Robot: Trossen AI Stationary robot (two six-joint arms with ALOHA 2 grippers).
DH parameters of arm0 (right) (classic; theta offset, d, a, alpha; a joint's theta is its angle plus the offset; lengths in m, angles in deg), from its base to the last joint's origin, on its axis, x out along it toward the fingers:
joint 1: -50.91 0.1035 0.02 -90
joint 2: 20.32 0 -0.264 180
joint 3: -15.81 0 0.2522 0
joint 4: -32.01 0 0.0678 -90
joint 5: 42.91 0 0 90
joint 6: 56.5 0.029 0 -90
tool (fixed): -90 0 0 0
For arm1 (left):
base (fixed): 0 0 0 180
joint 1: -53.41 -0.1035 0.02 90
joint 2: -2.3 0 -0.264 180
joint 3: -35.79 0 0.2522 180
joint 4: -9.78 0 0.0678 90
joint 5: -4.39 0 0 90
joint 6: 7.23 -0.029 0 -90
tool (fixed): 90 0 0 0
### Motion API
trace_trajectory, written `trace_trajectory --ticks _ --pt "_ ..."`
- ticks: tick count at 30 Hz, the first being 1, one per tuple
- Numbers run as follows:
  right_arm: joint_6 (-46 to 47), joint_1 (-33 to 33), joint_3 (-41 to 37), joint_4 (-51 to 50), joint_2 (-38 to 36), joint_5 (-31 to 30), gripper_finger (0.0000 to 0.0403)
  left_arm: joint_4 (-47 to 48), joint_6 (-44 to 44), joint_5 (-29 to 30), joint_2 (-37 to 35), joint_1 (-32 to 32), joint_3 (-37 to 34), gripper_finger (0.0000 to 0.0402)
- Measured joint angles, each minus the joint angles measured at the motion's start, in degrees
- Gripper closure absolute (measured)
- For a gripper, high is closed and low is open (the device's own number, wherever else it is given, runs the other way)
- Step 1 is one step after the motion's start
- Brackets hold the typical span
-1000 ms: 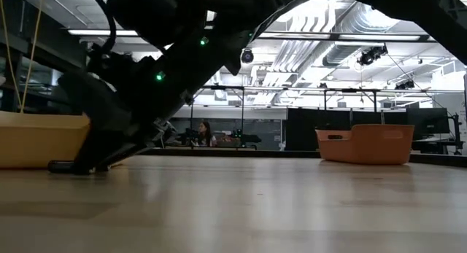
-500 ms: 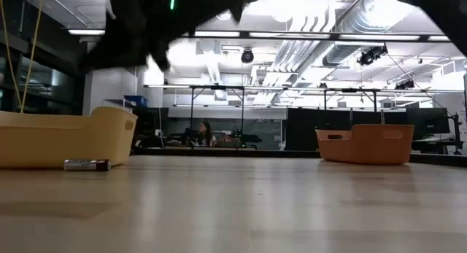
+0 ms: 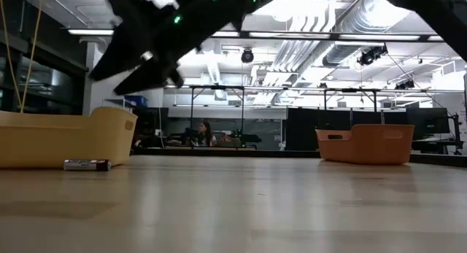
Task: Sort batteries
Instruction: Adjust the yellow bin
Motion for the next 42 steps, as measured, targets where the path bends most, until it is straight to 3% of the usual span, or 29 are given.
trace_trajectory --ticks 4,7,9,13,14,16,20,25,30,33,38,42 --pt "-3.26 -1.35 0.02 -7.80 -5.82 0.47 0.0129 -0.05 -1.97 -3.21 0.00 0.00 0.00 0.0206" --pt "-8.15 -2.05 0.23 -11.04 -9.14 4.23 0.0161 -0.04 -3.48 -4.05 0.00 0.04 0.00 0.0206" --pt "-11.64 -1.42 0.28 -13.64 -9.78 6.63 0.0212 -0.05 -6.20 -4.22 0.00 0.04 0.00 0.0206" --pt "-13.79 0.29 0.18 -19.67 -7.74 8.81 0.0369 1.61 -14.84 -6.22 0.29 0.14 0.00 0.0218" --pt "-13.17 0.36 0.09 -21.84 -7.06 8.99 0.0383 3.19 -16.78 -7.76 0.41 0.36 0.00 0.0228" --pt "-11.42 -0.05 0.02 -25.43 -6.38 9.29 0.0381 7.57 -19.11 -10.77 1.12 1.75 0.00 0.0264" --pt "-12.41 -1.48 0.00 -34.07 -8.00 6.93 0.0399 16.78 -20.00 -13.89 3.83 7.36 0.00 0.0378" --pt "-15.83 -6.07 0.06 -44.98 -14.00 1.15 0.0401 33.26 -18.46 -10.95 6.32 19.77 3.25 0.0398" --pt "-17.76 -13.25 0.07 -49.48 -19.80 -0.74 0.0402 43.69 -7.34 2.14 12.11 40.53 3.28 0.0401" --pt "-17.95 -16.98 0.07 -51.23 -23.67 -1.67 0.0402 42.74 2.80 8.70 18.37 52.26 3.26 0.0401" --pt "-17.97 -20.90 0.07 -54.00 -29.17 -2.17 0.0402 41.60 23.65 11.86 29.17 66.28 3.28 0.0402" --pt "-17.97 -22.40 0.07 -57.77 -32.67 -4.86 0.0402 42.57 41.71 14.09 37.59 72.89 3.28 0.0401"
